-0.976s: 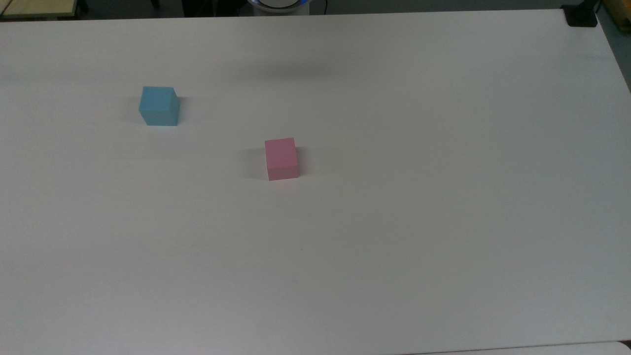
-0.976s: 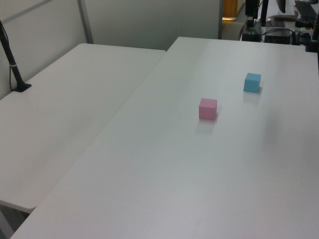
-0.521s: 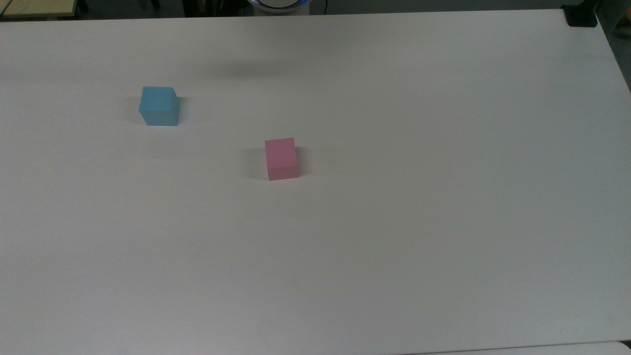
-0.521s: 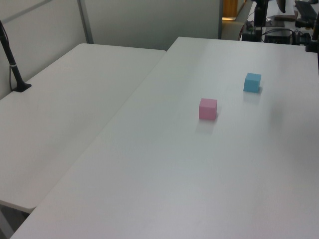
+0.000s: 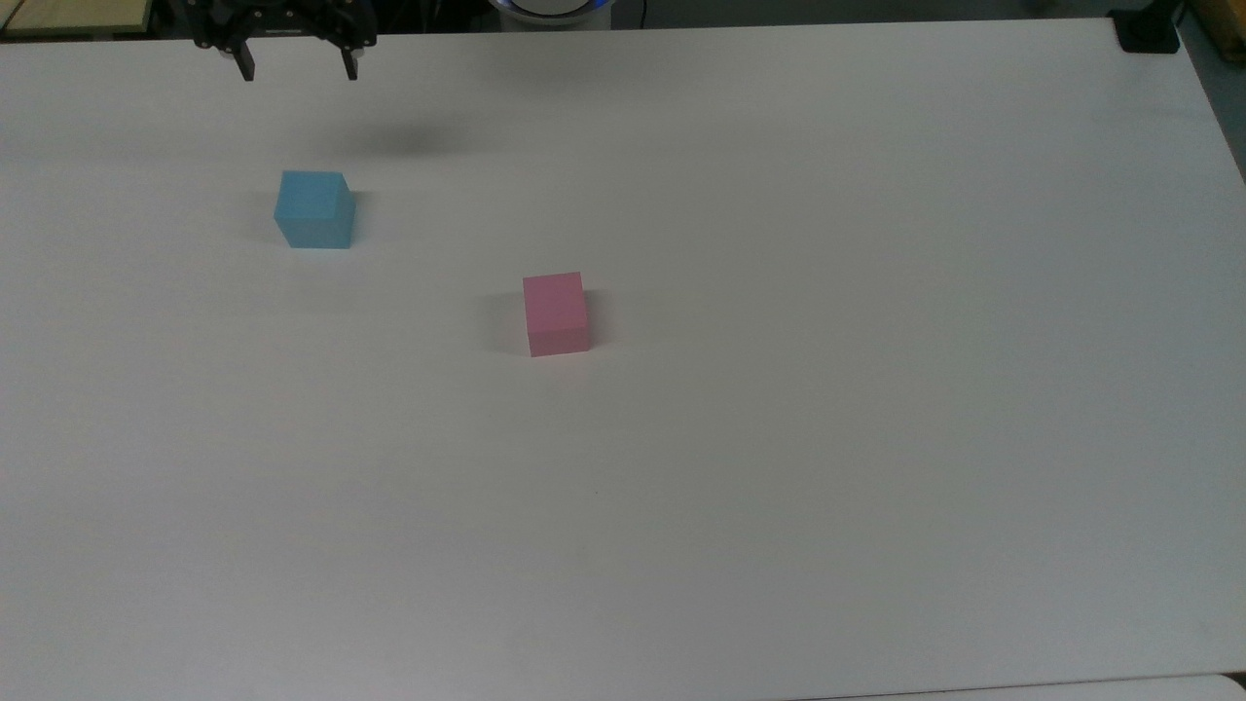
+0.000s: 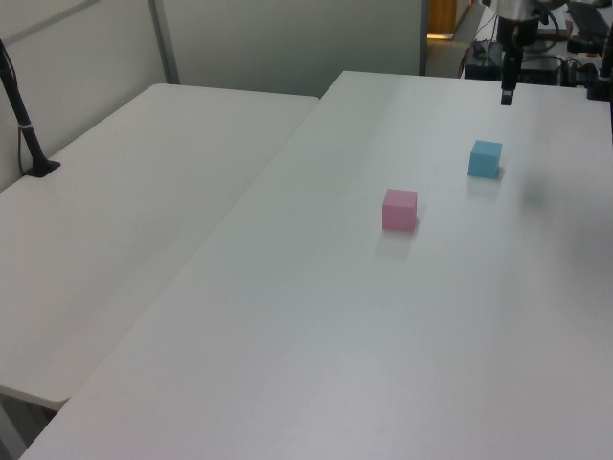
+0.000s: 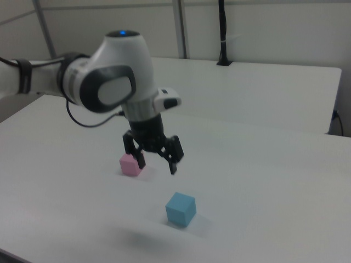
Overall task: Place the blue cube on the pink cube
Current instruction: 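Move the open gripper over the light-blue cube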
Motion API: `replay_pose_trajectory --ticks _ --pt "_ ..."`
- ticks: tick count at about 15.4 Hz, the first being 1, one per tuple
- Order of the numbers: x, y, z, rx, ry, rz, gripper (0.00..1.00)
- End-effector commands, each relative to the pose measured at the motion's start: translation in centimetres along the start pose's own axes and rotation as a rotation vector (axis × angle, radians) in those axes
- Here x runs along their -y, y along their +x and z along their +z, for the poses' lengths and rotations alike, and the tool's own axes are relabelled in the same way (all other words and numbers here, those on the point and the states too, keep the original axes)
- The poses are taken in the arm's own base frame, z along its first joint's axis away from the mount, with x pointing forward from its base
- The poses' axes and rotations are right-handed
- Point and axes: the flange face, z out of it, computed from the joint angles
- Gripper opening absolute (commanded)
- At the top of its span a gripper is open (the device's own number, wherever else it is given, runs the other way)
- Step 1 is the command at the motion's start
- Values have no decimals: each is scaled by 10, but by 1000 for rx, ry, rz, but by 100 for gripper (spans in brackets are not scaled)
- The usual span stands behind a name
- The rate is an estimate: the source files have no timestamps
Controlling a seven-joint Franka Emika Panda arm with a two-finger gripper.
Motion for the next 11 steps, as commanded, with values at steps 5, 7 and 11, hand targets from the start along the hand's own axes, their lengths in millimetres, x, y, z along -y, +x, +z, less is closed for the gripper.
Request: replay_pose_trajectory --ticks 5,7,11 --pt "-34 4 91 6 -11 37 100" --pt "-34 5 103 16 -3 40 99" --pt "-32 8 121 4 -7 38 98"
